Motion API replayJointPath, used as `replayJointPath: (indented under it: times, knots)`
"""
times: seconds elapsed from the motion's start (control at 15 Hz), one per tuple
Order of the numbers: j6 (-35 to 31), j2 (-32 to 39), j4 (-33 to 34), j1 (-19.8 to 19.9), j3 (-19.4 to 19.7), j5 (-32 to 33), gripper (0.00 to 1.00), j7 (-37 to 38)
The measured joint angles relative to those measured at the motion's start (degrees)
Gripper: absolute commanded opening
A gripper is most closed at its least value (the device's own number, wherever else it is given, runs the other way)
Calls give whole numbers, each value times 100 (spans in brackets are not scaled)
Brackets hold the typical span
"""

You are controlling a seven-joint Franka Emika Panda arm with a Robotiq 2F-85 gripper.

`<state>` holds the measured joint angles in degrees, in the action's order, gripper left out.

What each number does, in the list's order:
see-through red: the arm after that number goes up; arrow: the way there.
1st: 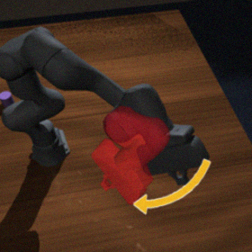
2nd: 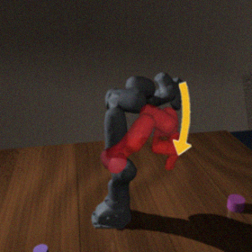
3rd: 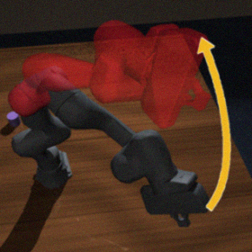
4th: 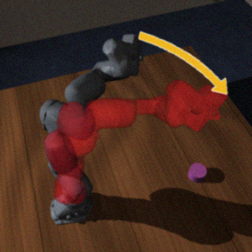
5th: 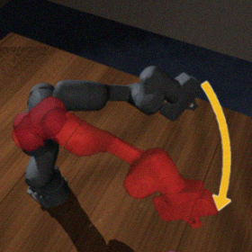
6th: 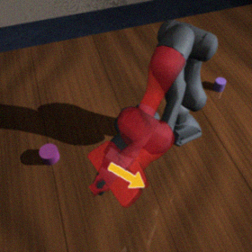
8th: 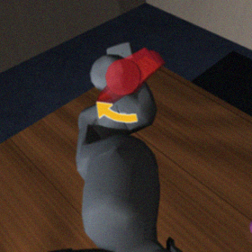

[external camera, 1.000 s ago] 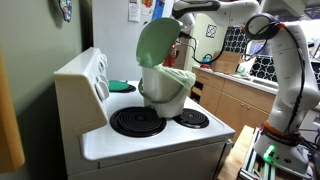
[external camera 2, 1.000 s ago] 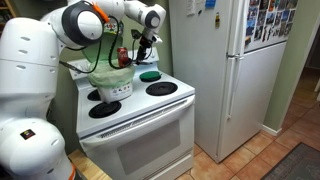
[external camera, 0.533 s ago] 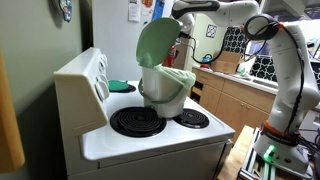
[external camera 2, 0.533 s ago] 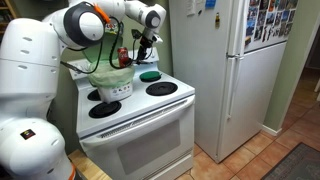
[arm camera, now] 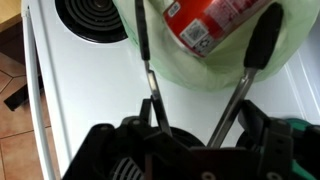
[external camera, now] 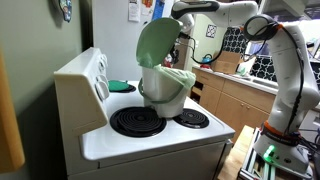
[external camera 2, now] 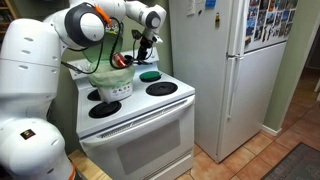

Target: Use the clipper to move the soda can from the stove into the waste bin

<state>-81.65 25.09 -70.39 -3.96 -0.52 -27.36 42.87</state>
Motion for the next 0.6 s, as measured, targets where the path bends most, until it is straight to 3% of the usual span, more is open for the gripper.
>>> replayJointPath:
  times: [0.07, 0.13, 0.6]
  knots:
    - [0, 0, 1, 0, -2, 0, 68, 0]
    - [0, 0, 4, 0, -4, 0, 62, 0]
    - [6, 0, 39, 2, -15, -2, 9, 1]
